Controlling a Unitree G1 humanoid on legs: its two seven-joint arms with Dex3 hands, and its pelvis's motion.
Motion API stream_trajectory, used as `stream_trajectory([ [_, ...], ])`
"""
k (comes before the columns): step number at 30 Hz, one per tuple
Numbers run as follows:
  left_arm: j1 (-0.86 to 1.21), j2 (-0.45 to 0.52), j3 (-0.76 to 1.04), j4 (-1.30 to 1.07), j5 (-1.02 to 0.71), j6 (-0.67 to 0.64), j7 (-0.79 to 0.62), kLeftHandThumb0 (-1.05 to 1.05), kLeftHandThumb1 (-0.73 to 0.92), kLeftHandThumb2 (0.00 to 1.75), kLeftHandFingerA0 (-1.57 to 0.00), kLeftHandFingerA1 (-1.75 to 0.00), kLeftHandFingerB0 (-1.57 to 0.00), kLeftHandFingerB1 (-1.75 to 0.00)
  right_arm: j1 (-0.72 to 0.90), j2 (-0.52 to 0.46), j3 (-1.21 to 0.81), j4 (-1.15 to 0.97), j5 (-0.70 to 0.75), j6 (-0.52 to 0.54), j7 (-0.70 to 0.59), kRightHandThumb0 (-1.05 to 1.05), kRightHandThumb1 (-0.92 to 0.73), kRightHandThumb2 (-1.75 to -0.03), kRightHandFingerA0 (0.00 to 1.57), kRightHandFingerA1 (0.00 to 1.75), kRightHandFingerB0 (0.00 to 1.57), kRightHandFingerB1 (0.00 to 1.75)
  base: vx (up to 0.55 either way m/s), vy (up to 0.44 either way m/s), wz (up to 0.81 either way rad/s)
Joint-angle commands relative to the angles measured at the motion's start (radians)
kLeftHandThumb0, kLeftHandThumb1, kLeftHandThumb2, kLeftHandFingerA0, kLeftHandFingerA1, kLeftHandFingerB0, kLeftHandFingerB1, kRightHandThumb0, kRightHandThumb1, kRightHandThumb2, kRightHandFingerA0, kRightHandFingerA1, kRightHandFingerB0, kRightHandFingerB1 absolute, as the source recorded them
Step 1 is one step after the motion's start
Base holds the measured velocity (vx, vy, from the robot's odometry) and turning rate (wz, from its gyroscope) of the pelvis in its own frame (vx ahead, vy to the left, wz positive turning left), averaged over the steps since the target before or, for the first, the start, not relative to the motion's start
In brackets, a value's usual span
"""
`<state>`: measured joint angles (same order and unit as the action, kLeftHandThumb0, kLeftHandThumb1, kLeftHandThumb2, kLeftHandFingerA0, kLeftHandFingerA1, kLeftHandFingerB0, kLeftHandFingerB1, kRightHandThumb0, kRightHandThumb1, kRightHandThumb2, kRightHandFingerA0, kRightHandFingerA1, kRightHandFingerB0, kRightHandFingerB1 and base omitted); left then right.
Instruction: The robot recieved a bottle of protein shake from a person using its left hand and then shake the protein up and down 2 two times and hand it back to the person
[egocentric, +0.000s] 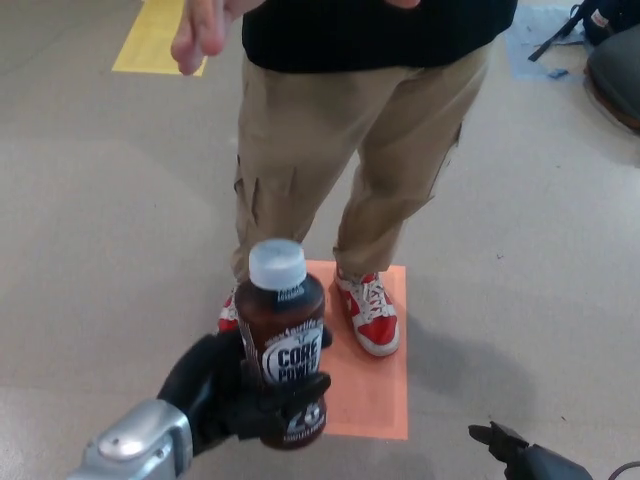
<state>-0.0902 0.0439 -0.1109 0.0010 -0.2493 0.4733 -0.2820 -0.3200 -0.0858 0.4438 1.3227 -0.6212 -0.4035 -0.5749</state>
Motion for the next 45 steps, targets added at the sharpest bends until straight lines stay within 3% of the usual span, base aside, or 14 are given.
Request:
stream_trajectory([
  [1,-0.047,0.015,0.029,-0.177,-0.054,0.127,0.007,-0.16,0.81,0.71,-0.79,-1.56,-0.77,-0.98,-0.004,-0.016,-0.014,0.000,0.021,0.015,0.047,-0.81,-0.87,-0.67,0.30,0.45,0.27,0.36,0.00,0.000,0.00],
  [13,-0.262,0.043,0.068,-0.423,-0.117,0.312,0.017,-0.16,0.80,0.74,-0.83,-1.51,-0.77,-1.00,0.007,-0.018,-0.003,0.000,0.001,0.020,0.023,-0.77,-0.86,-0.67,0.34,0.48,0.33,0.40,0.00,0.000,0.00],
  [24,-0.570,0.092,0.079,-0.291,-0.083,0.406,0.042,-0.15,0.81,0.71,-0.77,-1.54,-0.73,-1.07,0.012,-0.017,0.002,-0.002,-0.002,0.022,0.029,-0.75,-0.86,-0.67,0.32,0.49,0.33,0.42,0.00,0.000,0.00],
  [25,-0.591,0.094,0.078,-0.273,-0.077,0.401,0.043,-0.15,0.80,0.73,-0.81,-1.54,-0.75,-1.06,0.012,-0.017,0.004,-0.001,-0.004,0.025,0.026,-0.80,-0.68,-0.91,0.28,0.54,0.30,0.50,0.00,0.000,0.00],
  [26,-0.600,0.095,0.078,-0.265,-0.075,0.399,0.043,-0.15,0.80,0.73,-0.81,-1.54,-0.75,-1.06,0.012,-0.018,0.006,-0.001,-0.004,0.026,0.025,-0.80,-0.68,-0.91,0.28,0.54,0.30,0.50,0.00,0.000,0.00],
  [27,-0.612,0.099,0.074,-0.250,-0.068,0.383,0.039,-0.15,0.78,0.75,-0.83,-1.55,-0.74,-1.09,0.011,-0.018,0.005,-0.001,0.000,0.027,0.030,-0.75,-0.86,-0.67,0.32,0.50,0.33,0.42,0.00,0.000,0.00],
  [32,-0.669,0.119,0.059,-0.196,-0.034,0.362,0.045,-0.16,0.78,0.74,-0.82,-1.52,-0.74,-1.15,0.010,-0.019,0.007,-0.002,0.002,0.020,0.035,-0.73,-0.86,-0.65,0.32,0.51,0.33,0.43,0.00,0.000,0.00],
  [33,-0.681,0.123,0.066,-0.171,-0.032,0.353,0.044,-0.14,0.78,0.74,-0.80,-1.56,-0.69,-1.20,0.008,-0.017,0.005,-0.002,0.006,0.022,0.043,-0.78,-0.67,-0.90,0.28,0.55,0.30,0.50,0.00,0.000,0.00],
  [35,-0.685,0.129,0.073,-0.150,-0.033,0.338,0.038,-0.15,0.78,0.76,-0.80,-1.58,-0.69,-1.21,0.006,-0.018,0.006,-0.002,0.006,0.021,0.045,-0.78,-0.67,-0.89,0.29,0.54,0.30,0.50,0.00,0.000,0.00],
  [36,-0.680,0.134,0.079,-0.133,-0.034,0.323,0.032,-0.15,0.77,0.76,-0.81,-1.57,-0.67,-1.20,0.005,-0.019,0.005,-0.002,0.007,0.019,0.047,-0.74,-0.86,-0.66,0.32,0.48,0.35,0.41,0.00,0.000,0.00],
  [42,-0.671,0.141,0.099,-0.089,-0.032,0.332,0.033,-0.16,0.78,0.74,-0.78,-1.59,-0.68,-1.16,0.010,-0.023,0.003,-0.002,0.007,0.014,0.051,-0.74,-0.87,-0.65,0.31,0.49,0.34,0.43,0.00,0.000,0.00],
  [43,-0.663,0.137,0.100,-0.089,-0.030,0.333,0.038,-0.16,0.77,0.74,-0.79,-1.59,-0.69,-1.16,0.016,-0.025,0.003,-0.002,0.008,0.012,0.050,-0.79,-0.68,-0.91,0.29,0.55,0.29,0.50,0.00,0.000,0.00],
  [44,-0.656,0.132,0.102,-0.092,-0.030,0.336,0.042,-0.16,0.77,0.74,-0.79,-1.59,-0.69,-1.16,0.023,-0.026,0.002,-0.002,0.008,0.009,0.048,-0.79,-0.68,-0.91,0.29,0.55,0.29,0.50,0.00,0.000,0.00],
  [45,-0.640,0.130,0.102,-0.101,-0.030,0.337,0.045,-0.16,0.78,0.74,-0.79,-1.60,-0.69,-1.18,0.033,-0.027,0.006,-0.003,0.005,0.005,0.044,-0.75,-0.87,-0.66,0.32,0.51,0.34,0.43,0.00,0.000,0.00],
])
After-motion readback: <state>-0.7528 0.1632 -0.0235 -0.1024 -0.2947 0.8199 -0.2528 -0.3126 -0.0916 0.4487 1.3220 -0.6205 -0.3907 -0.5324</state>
